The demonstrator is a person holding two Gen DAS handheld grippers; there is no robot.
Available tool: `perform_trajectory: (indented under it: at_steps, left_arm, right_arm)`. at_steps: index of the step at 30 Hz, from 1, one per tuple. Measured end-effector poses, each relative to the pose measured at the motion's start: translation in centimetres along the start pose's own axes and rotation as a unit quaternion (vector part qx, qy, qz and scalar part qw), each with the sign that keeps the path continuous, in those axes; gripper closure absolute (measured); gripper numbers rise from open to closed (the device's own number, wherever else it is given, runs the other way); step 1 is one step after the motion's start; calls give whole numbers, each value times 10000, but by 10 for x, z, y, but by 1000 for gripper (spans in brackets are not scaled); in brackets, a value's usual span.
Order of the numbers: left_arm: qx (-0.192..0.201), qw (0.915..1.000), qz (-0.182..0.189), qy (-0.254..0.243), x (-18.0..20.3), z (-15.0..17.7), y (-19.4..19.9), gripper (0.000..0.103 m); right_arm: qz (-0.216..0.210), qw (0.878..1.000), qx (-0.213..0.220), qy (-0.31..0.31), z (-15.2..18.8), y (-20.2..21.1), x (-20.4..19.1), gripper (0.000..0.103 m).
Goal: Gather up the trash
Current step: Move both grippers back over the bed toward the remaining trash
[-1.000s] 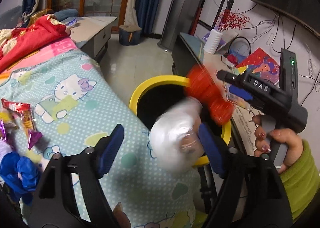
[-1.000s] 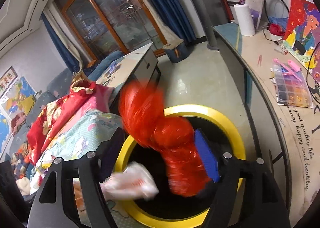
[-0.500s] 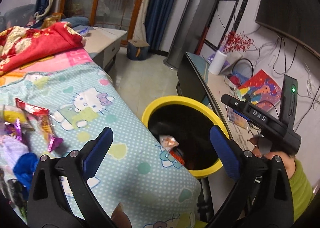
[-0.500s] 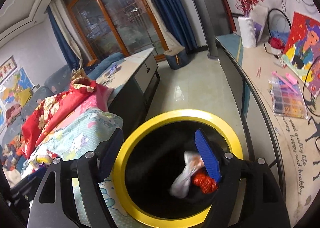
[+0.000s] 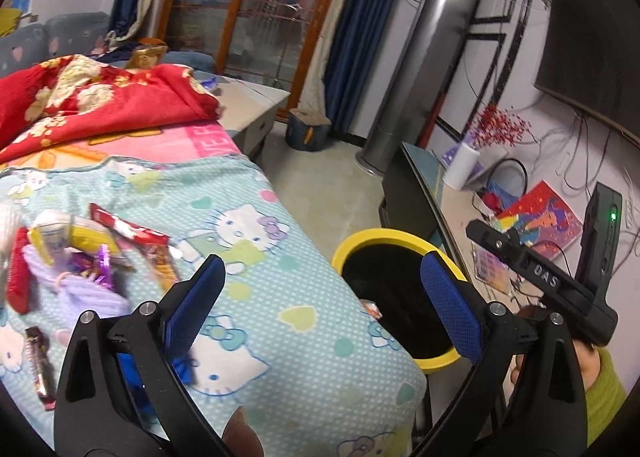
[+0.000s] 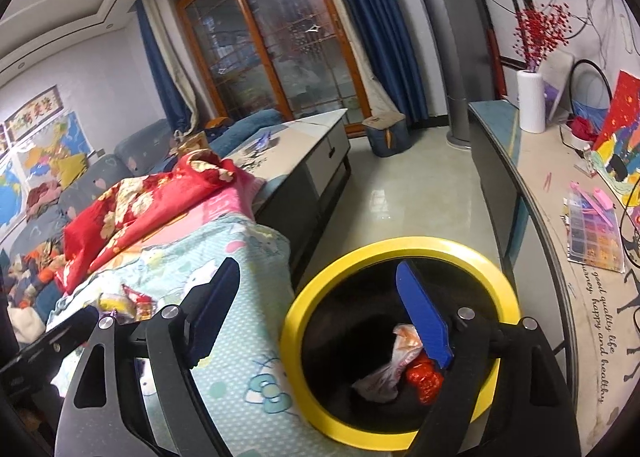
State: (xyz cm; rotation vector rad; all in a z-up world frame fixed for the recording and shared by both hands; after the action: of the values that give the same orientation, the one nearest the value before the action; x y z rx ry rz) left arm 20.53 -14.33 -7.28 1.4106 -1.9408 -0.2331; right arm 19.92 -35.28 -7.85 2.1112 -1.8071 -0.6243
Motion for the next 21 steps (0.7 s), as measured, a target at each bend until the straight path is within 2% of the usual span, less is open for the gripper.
perform_trajectory:
  at_steps: [21]
  left_arm:
    - [582,9962,-447,468,-60,-27,42,13]
  right_arm:
    - [-694,9949,-104,726,7,0,-97,20]
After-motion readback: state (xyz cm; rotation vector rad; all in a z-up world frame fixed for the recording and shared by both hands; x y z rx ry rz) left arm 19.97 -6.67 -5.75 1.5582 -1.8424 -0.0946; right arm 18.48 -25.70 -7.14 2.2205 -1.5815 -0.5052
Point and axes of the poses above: each gripper's, at about its wrist camera, not at the fingertips, and y roughly against the way its jaws point, x to its right, z to its underside, the point moved 9 cm from there along -y, roughly the way its jaws point, and after that the axes turned 12 degrees about y, right-handed, at the moved point
